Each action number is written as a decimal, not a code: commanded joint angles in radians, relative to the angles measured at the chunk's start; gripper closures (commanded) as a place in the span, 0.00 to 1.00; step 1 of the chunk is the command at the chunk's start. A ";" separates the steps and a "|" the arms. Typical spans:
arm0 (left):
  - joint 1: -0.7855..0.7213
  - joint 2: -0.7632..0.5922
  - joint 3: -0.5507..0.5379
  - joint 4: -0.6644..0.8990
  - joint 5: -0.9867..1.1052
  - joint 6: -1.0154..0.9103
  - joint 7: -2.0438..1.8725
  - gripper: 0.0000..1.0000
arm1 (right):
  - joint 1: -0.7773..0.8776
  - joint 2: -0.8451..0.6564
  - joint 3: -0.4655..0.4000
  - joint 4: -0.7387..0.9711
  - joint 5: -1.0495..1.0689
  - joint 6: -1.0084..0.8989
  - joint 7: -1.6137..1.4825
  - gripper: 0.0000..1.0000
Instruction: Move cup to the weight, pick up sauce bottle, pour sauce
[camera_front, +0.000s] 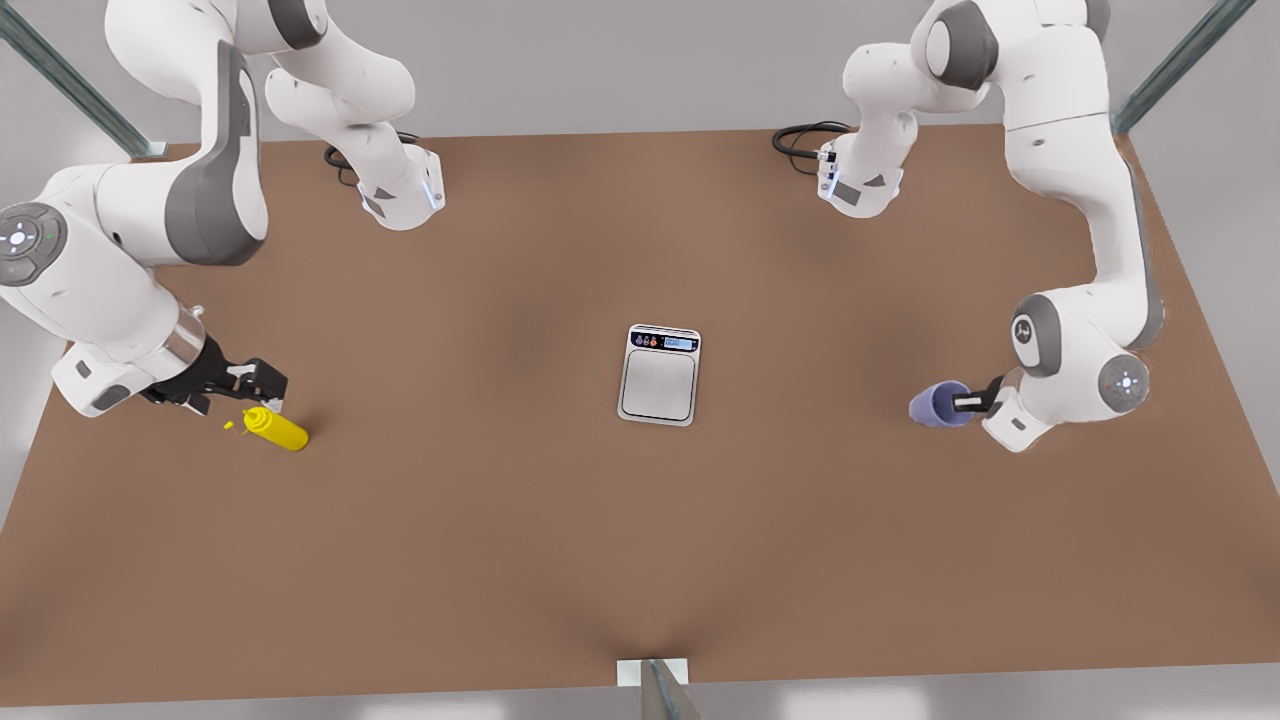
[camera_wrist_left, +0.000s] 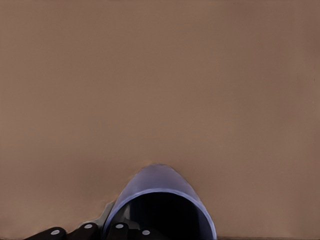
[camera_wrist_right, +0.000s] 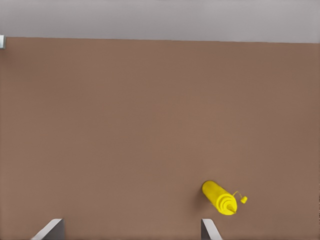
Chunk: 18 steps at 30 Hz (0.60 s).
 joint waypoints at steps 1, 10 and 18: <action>-0.027 -0.006 0.000 0.000 -0.055 -0.015 -0.020 0.79 | -0.002 0.000 0.000 0.000 0.000 0.000 -0.001 0.00; -0.190 0.012 -0.287 0.141 -0.053 -0.015 -0.552 0.79 | -0.002 0.000 0.000 0.000 0.008 0.000 -0.001 0.00; -0.444 0.150 -0.290 0.293 -0.075 0.006 -0.937 0.79 | -0.002 0.000 0.000 0.000 0.008 0.000 0.001 0.00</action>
